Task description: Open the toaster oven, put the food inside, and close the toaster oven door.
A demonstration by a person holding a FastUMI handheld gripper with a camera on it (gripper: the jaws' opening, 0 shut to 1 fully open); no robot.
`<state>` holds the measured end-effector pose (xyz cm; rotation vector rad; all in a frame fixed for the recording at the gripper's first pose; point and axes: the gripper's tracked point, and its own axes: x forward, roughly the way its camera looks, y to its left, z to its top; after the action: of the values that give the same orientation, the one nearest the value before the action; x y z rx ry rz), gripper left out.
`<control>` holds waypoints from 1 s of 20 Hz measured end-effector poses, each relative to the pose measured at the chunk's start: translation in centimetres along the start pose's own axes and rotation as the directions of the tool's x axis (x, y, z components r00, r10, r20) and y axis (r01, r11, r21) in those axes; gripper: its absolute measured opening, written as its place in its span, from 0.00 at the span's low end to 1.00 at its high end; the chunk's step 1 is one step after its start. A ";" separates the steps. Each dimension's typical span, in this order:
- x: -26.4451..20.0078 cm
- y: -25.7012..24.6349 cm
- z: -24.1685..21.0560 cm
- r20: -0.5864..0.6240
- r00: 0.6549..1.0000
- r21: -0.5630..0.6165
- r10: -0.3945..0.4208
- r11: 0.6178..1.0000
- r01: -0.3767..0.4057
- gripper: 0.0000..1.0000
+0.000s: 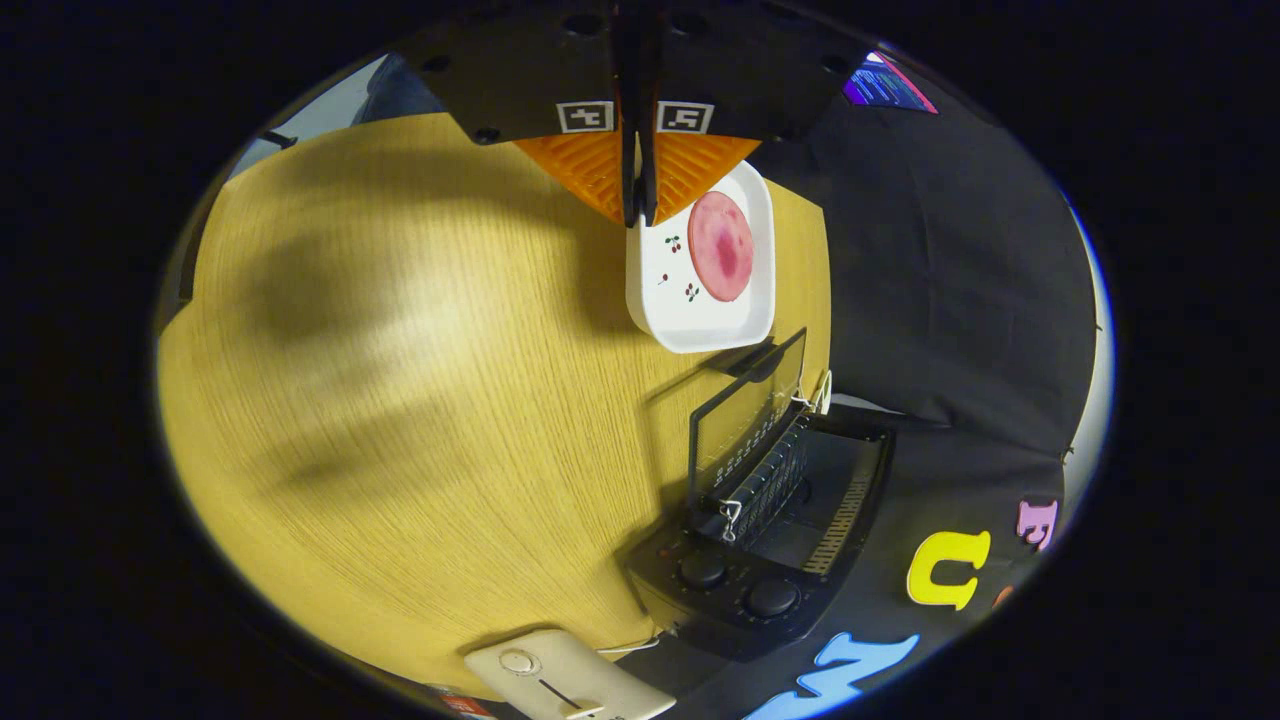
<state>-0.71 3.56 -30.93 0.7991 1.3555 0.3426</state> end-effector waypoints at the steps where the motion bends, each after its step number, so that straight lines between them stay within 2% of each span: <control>1: 0.2 0.6 -0.1 0.016 1.000 0.012 0.006 1.000 -0.006 0.02; 6: 1.2 2.1 0.4 0.136 0.991 0.061 -0.012 0.998 0.004 0.02; 10: 2.6 5.1 1.5 0.243 0.970 0.163 0.017 0.985 -0.058 0.02; 13: 3.3 6.1 1.9 0.298 0.954 0.203 -0.001 0.977 -0.062 0.02; 20: 4.4 9.1 5.2 0.444 0.896 0.326 -0.024 0.936 -0.137 0.02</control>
<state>7.17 11.11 -27.90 1.1389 0.9692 -0.0468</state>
